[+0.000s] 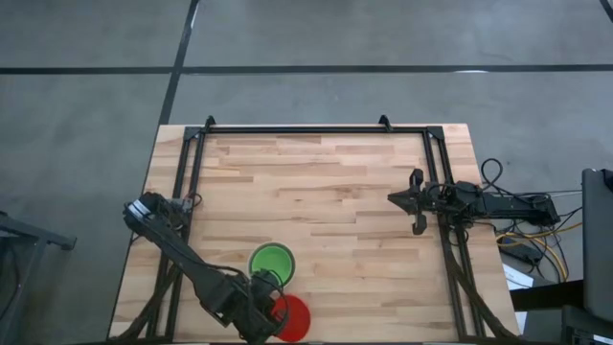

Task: Nest bowls inside each other
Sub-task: Stack the red bowl on the green bowl

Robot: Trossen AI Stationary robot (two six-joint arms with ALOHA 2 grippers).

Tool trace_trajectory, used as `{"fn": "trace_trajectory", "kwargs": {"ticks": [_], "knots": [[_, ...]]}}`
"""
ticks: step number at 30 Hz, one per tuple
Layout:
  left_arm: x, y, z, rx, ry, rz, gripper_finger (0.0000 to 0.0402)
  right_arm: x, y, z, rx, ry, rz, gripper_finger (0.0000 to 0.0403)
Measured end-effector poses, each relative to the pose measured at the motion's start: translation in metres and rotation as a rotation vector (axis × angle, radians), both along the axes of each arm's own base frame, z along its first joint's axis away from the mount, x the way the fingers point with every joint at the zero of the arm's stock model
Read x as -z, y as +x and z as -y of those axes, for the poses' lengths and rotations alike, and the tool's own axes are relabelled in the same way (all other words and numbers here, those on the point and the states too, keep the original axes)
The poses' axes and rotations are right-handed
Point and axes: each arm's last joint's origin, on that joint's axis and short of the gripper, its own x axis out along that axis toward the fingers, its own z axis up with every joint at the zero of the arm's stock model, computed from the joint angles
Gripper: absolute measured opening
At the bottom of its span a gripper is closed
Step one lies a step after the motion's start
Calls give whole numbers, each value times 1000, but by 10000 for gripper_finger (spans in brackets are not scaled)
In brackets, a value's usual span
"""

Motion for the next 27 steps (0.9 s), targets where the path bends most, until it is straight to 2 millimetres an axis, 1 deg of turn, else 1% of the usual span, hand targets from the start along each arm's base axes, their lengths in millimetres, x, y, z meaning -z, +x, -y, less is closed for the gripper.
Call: {"fn": "trace_trajectory", "kwargs": {"ticks": [6, 12, 27], "knots": [[-1, 3, -2, 10, -1, 17, 1, 0, 0, 0, 0, -1, 0, 34], [-8, 5, -4, 38, 6, 62, 3, 0, 0, 0, 0, -1, 0, 34], [-7, 5, -6, 65, 34, 59, 1, 0, 0, 0, 0, -1, 0, 34]]}}
